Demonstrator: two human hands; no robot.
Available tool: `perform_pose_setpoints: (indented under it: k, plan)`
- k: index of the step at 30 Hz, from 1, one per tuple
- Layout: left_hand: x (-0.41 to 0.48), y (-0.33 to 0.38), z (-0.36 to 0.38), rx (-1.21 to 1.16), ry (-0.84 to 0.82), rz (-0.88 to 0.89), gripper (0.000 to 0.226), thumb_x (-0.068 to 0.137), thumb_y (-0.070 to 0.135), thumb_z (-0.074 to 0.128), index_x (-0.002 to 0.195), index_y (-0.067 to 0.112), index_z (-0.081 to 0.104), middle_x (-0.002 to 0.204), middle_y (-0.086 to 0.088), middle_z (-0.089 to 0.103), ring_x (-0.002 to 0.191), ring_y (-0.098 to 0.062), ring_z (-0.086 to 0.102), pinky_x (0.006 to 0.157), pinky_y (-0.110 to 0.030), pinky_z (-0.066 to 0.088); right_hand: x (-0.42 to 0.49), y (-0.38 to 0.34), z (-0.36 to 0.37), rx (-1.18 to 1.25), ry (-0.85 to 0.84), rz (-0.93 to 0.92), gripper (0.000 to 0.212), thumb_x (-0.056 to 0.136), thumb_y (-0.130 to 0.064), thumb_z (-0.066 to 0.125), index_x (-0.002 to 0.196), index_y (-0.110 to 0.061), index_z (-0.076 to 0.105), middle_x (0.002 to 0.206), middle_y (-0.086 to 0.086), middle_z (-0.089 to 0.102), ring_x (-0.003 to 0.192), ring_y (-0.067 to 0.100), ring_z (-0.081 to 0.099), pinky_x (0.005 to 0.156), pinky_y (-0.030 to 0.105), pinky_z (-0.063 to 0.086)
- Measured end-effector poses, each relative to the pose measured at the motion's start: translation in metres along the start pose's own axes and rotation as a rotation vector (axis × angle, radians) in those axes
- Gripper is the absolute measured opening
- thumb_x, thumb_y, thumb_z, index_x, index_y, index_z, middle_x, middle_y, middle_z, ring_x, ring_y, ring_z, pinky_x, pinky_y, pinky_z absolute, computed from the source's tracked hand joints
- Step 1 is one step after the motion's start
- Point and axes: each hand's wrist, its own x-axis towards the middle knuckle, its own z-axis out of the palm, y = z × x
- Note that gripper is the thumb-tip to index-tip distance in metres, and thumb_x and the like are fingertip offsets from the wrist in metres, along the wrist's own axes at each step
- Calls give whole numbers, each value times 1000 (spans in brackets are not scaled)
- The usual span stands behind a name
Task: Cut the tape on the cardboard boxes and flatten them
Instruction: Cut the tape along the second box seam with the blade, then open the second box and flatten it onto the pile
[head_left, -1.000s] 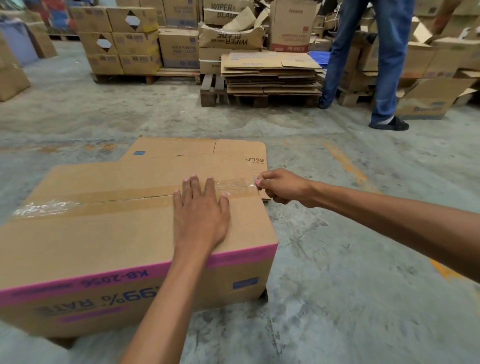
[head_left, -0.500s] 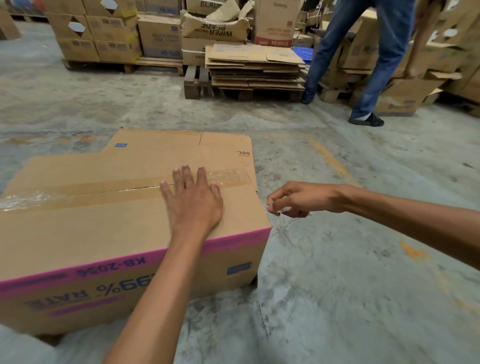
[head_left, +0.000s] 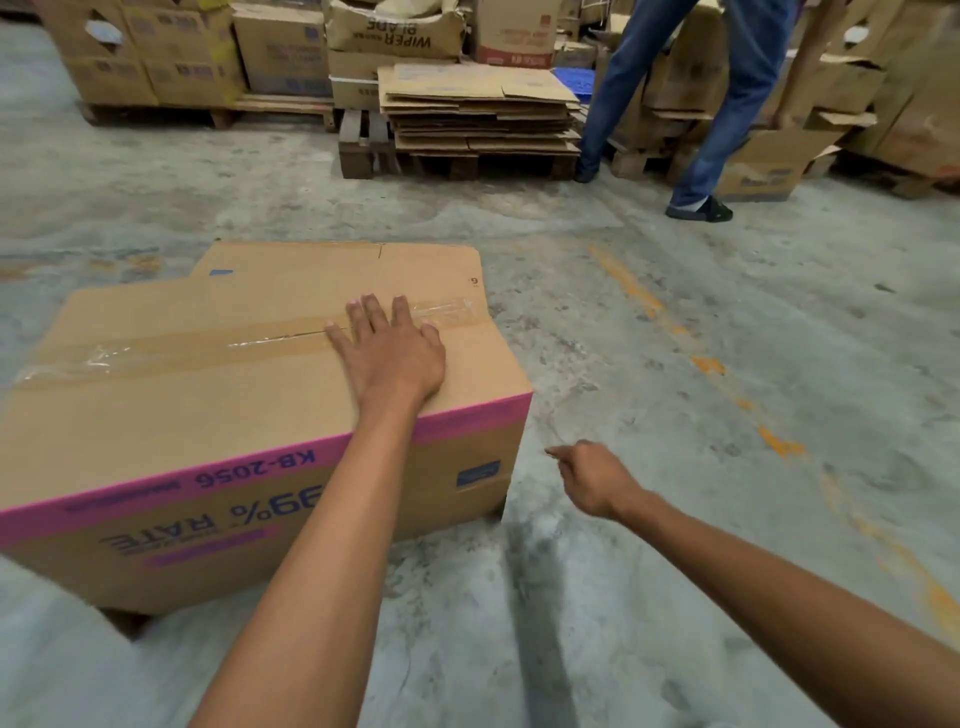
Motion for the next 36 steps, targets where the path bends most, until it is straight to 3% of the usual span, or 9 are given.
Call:
perform_pose_setpoints:
  k: [6,12,15,19,21,23,24,30,36]
  plan:
    - [6,-7,2,-6,9,37,65,100,47,15,158,18,13,165,-16,4,152,-34,0,119,-61,-1,-51,4,113,-169,-185,41,71,88,-8,57,152,-14,27,143,20,35,130,37,36,103,39,37]
    - [12,-9,-2,-18,-5,33,65,100,50,18,158,22,15,165,-14,5,152,-32,0,119,-61,0,-36,8,105,-333,-160,3,63,98,-25,40,156,-30,15,161,25,-19,149,43,-15,118,58,-3]
    - [20,-19,-11,-19,-26,48,61,100,50,22,157,27,19,165,-12,9,152,-30,4,119,-57,4,4,-9,41,-126,-178,82,49,100,-36,32,147,-31,41,162,20,18,147,40,13,116,55,10]
    - [32,-69,-29,31,-41,22,55,102,50,21,155,36,21,164,-15,14,150,-32,14,119,-52,16,52,-53,-69,514,-38,185,58,99,-43,28,126,-6,63,134,18,61,120,37,55,106,45,41]
    - [29,-108,-40,59,-62,-86,56,101,52,20,155,37,19,164,-13,13,150,-32,13,118,-55,16,60,-84,-118,697,15,128,55,104,-41,32,120,0,64,120,16,68,96,30,64,84,34,54]
    - [18,-148,-52,76,-58,-214,56,101,52,20,155,37,20,164,-13,14,150,-32,14,117,-58,14,54,-118,-152,776,-56,70,48,103,-41,38,117,0,60,112,12,68,74,20,64,54,20,49]
    - [9,-166,-57,83,-50,-297,57,100,53,20,154,35,21,163,-15,16,149,-33,15,117,-58,13,52,-132,-160,743,-103,61,45,102,-41,43,114,-1,59,108,11,68,72,21,65,53,20,47]
    - [-40,-229,-74,-113,46,-985,94,91,69,32,155,2,16,162,-22,14,146,-46,17,115,-61,13,52,-192,-130,368,-37,208,28,76,-36,53,85,-10,59,97,8,63,88,31,61,86,41,52]
    - [-43,-222,-78,-482,355,-886,81,90,69,33,135,2,49,134,-21,55,120,-41,53,103,-46,37,68,-202,-127,696,191,389,78,79,-60,36,129,-3,55,130,20,59,117,42,54,103,49,41]
